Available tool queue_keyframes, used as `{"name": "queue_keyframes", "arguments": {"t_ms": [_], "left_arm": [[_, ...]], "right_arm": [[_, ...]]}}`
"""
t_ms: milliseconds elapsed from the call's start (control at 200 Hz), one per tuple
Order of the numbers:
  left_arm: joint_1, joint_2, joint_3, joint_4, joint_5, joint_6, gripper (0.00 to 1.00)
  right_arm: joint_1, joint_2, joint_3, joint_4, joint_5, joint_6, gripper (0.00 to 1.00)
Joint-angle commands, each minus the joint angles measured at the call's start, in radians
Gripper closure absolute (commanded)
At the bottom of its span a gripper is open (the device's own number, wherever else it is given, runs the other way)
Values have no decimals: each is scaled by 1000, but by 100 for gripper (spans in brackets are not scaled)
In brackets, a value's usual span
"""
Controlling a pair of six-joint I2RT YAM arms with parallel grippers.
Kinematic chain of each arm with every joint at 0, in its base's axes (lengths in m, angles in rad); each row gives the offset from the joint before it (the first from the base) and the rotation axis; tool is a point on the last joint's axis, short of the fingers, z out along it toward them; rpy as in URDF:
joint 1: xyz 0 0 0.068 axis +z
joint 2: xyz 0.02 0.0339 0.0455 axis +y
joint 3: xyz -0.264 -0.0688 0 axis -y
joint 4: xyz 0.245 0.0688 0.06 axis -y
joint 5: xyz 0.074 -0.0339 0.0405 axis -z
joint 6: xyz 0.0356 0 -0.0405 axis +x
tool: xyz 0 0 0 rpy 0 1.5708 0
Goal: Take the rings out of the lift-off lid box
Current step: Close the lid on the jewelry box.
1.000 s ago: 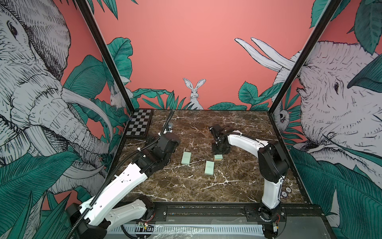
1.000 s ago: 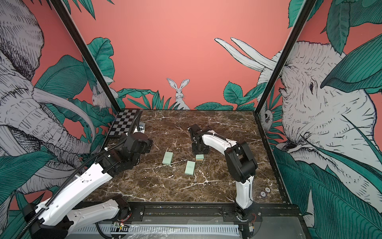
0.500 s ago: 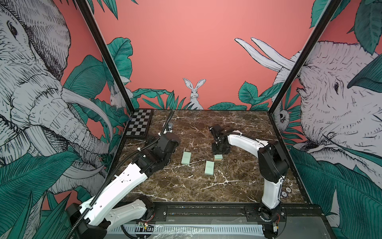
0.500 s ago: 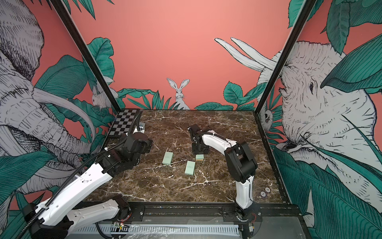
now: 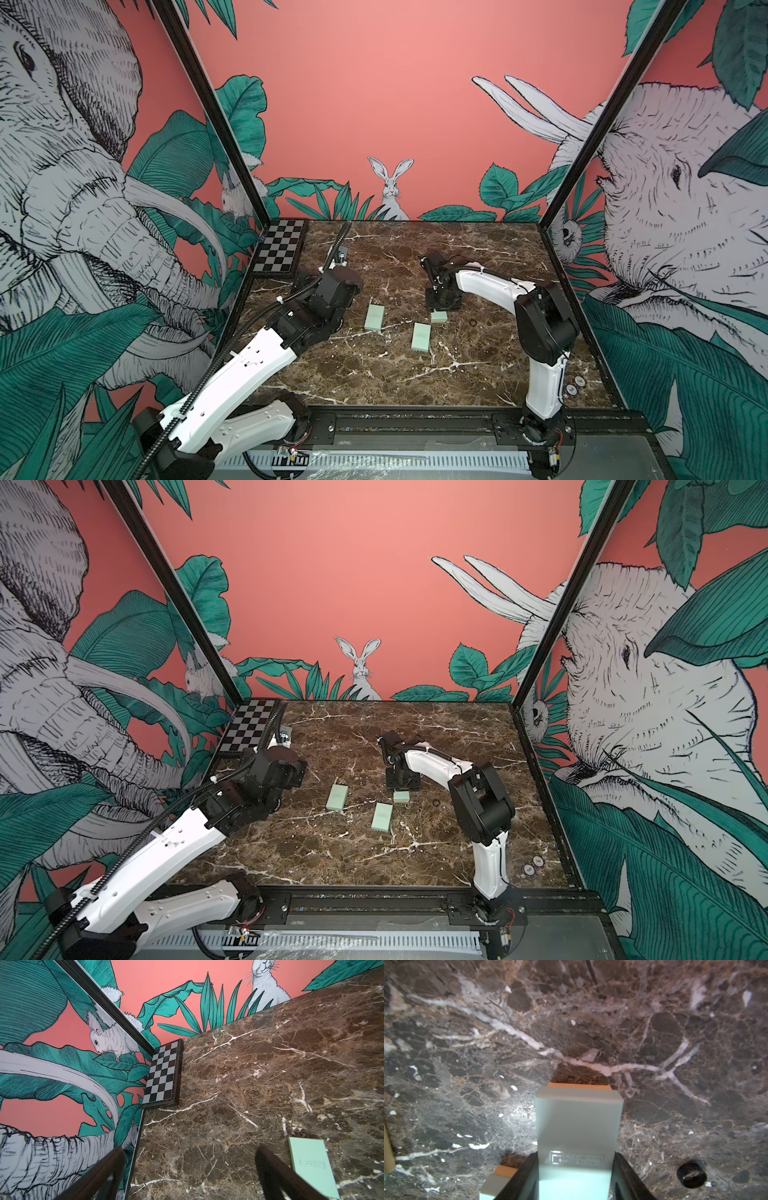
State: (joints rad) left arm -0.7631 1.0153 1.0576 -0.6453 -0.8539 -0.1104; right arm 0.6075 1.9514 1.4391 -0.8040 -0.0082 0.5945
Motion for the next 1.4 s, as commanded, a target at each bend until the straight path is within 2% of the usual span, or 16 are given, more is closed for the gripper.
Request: {"name": "queue_keyframes", "arguments": {"t_ms": [0,100,265,390,515,575,620,685,860,1285,1395], "left_arm": [[-4,-7,-1,-22,-17,4,1],[-4,-6,-1,-21,-17,4,1],[-4,-6,-1,-21,-16,3,1],[-5,-3,0,-21,-17,3,1],[-4,-5,-5,-17,-16,3,1],[-4,-6,-5,-16,-16,3,1],[-4,-4,-5,-15,-19,3,1],[-4,-5,-7,-14,-22,3,1],[-4,-4,-11,-8,-25,7,1],[-5,9,-15,-2,-33,13,1],[-4,2,-23,12,-14,14,1]], "right_arm": [[-3,8,16,-50,25,-7,44],[-3,5,31,-69,41,-20,39],[-3,-30,23,-57,59,-42,23],[-6,-59,40,-81,96,-65,22],[-6,-117,24,-46,84,-80,35],[-5,-128,16,-28,45,-81,46],[-6,-128,8,-17,20,-77,60],[-6,-115,-3,-7,-17,-69,68],[-6,-77,-24,6,-16,-64,74],[-18,2,-94,89,-25,-47,74],[-20,-34,-83,83,12,-68,71]]}}
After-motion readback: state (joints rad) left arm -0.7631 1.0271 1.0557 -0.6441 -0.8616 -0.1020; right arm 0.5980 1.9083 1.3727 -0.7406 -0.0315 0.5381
